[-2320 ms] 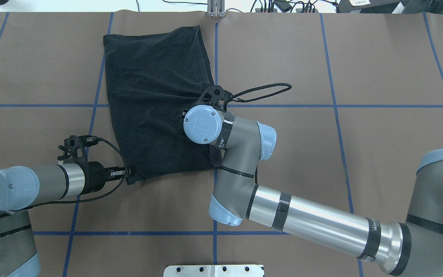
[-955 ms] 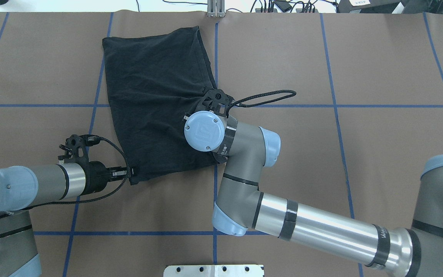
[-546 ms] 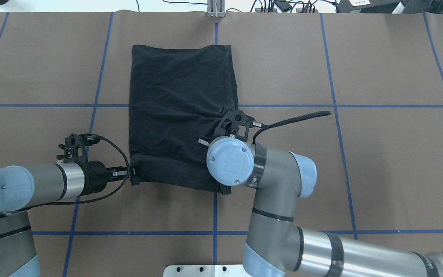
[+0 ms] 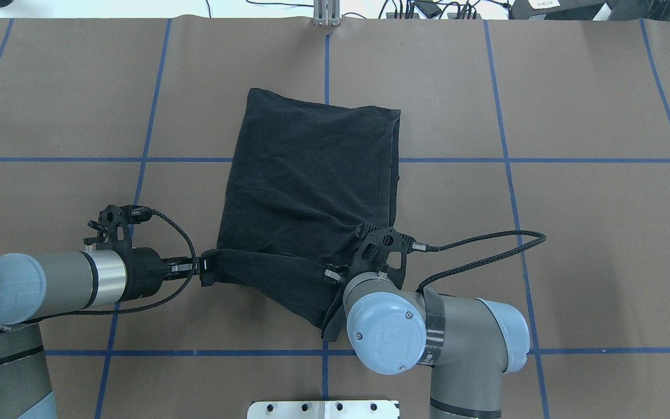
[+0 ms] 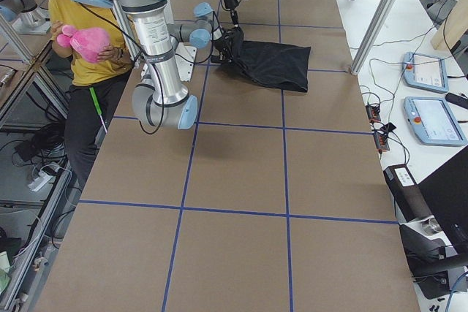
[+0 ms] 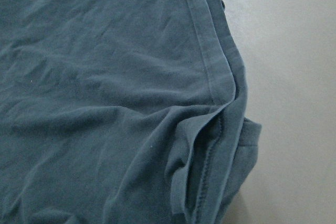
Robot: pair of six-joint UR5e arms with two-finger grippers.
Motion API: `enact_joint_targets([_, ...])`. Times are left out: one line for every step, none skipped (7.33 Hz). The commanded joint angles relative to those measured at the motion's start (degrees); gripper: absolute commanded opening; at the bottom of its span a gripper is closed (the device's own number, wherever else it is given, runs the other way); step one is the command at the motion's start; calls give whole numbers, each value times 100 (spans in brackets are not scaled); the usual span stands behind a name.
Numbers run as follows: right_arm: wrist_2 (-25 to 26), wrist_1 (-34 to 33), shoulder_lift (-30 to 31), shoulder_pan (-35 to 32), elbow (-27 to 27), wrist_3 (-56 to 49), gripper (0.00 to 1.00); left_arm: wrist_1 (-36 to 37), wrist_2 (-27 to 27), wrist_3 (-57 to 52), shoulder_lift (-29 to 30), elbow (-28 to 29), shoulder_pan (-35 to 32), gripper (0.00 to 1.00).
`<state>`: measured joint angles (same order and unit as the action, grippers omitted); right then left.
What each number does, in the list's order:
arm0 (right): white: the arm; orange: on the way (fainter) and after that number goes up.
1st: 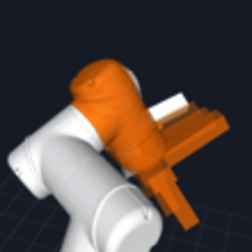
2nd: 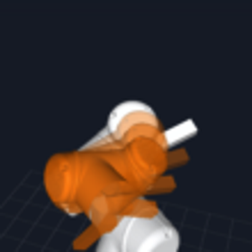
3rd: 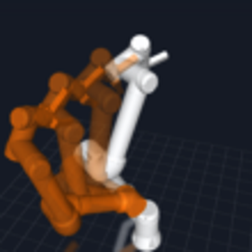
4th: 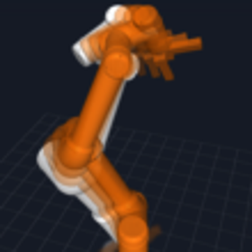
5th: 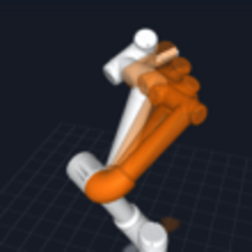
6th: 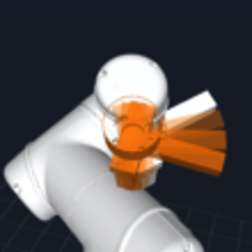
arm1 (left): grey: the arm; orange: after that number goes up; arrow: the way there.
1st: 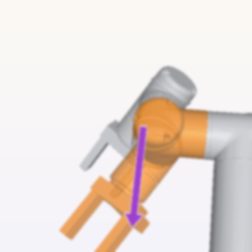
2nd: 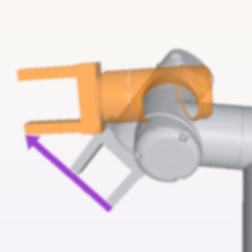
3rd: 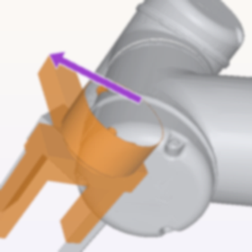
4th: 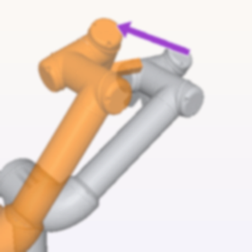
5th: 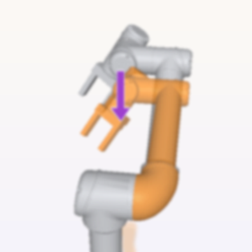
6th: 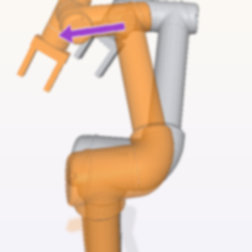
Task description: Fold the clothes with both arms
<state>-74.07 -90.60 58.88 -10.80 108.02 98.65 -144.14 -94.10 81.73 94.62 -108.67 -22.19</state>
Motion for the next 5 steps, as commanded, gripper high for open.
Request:
enact_joint_targets([16, 7, 80, 34, 0, 5, 0, 0, -3, 149, -39, -189, 205, 0])
enact_joint_targets([16, 7, 80, 25, 0, -12, 0, -9, 40, 455, -31, -190, 398, 0])
enact_joint_targets([16, 7, 80, 8, -9, -56, 0, -9, 58, 501, -31, -277, 521, 0])
enact_joint_targets([16, 16, 80, -10, 8, -74, 0, 0, 76, 702, -40, -347, 627, 0])
enact_joint_targets([-10, 25, 71, -62, 26, -74, 0, 0, 50, 721, -31, -470, 637, 0])
